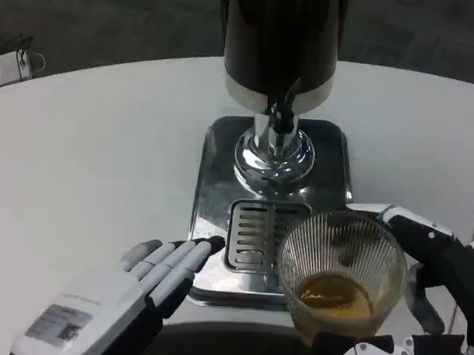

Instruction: Grasp the cup under the faucet to collect the drink, then remove the cup.

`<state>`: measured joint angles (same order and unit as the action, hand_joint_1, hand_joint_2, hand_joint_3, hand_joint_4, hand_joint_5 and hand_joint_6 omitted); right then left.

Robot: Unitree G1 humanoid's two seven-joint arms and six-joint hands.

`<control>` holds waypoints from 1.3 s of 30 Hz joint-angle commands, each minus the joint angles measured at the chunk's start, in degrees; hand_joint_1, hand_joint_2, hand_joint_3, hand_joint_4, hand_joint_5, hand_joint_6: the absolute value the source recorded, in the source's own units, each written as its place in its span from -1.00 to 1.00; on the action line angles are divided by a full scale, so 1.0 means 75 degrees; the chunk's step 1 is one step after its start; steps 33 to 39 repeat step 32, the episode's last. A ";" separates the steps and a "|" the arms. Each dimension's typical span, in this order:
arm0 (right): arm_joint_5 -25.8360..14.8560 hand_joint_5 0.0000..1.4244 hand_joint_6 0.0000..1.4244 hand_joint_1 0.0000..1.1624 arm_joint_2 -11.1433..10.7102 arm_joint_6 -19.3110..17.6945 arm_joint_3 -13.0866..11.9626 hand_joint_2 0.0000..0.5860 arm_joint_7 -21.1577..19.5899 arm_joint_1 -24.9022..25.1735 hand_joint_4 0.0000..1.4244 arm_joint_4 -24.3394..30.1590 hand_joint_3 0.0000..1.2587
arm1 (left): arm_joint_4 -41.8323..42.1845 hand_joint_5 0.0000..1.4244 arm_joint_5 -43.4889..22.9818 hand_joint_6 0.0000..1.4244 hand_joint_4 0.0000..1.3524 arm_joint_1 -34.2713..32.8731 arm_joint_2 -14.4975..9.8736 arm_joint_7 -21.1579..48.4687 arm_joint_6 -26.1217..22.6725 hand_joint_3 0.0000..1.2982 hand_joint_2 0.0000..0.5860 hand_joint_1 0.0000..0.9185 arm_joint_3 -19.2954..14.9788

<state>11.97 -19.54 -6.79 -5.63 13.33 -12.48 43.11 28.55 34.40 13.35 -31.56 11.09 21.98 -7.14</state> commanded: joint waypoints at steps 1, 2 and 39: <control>-0.0100 1.00 1.00 0.57 0.0071 -0.0318 0.0035 -0.11 -0.0050 0.0059 1.00 0.0092 0.97 | 0.0059 -1.00 -0.0004 -0.99 -1.00 0.0106 -0.0008 0.0015 -0.0024 -1.00 -0.74 -1.00 -0.0063; -0.0101 1.00 1.00 0.57 0.0074 -0.0319 0.0036 -0.11 -0.0051 0.0056 1.00 0.0097 0.97 | 0.0062 -1.00 -0.0011 -0.99 -1.00 0.0108 -0.0006 0.0016 -0.0024 -1.00 -0.74 -1.00 -0.0066; -0.0123 1.00 1.00 0.56 0.0096 -0.0356 0.0010 -0.11 -0.0052 0.0066 1.00 0.0050 0.97 | 0.0069 -1.00 -0.0107 -0.99 -1.00 0.0056 -0.0009 0.0110 -0.0140 -1.00 -0.74 -1.00 -0.0040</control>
